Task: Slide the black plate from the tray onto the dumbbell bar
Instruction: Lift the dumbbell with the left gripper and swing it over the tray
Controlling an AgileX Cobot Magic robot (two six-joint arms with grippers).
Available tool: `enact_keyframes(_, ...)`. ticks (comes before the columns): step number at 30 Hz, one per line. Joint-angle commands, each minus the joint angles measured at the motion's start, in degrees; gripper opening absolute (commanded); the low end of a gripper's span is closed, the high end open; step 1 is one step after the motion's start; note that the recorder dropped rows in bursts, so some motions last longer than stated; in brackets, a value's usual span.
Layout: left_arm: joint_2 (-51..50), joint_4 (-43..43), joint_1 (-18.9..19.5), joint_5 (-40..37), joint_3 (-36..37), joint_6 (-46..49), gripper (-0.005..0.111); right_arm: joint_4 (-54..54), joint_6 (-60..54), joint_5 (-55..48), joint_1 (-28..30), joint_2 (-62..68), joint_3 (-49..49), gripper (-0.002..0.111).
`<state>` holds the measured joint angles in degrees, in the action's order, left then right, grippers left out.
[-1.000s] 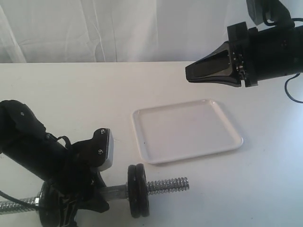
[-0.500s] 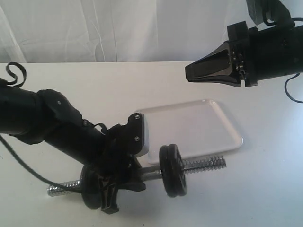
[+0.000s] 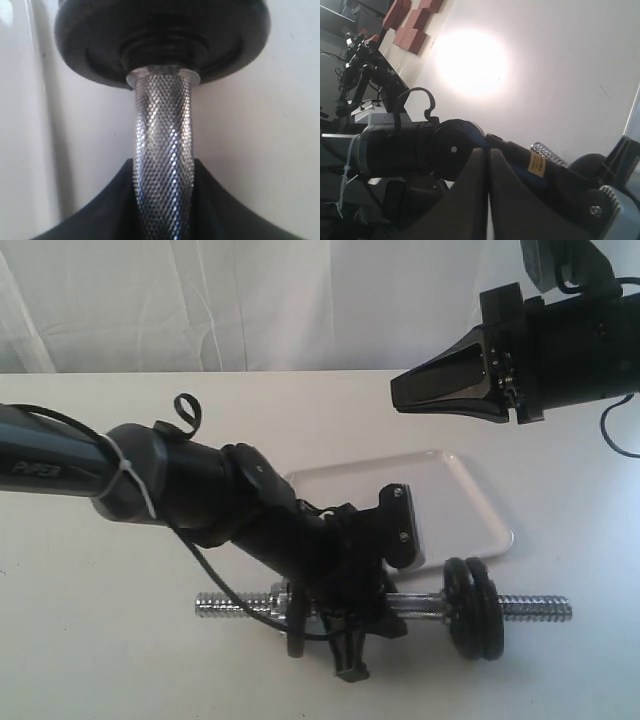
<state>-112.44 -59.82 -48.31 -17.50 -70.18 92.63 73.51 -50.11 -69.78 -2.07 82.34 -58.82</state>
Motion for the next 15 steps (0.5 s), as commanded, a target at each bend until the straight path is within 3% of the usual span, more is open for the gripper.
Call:
enact_keyframes(1,1.84,-13.16,-1.1,-0.13,-7.33,-0.56,0.0,0.81,0.35,-0.18,-0.15,-0.43,0.18,0.0)
enact_keyframes(15,-2.3,-19.42,-1.23,0.52,-10.56,-0.29,0.0,0.81,0.35,-0.18,-0.15,-0.43,0.18,0.0)
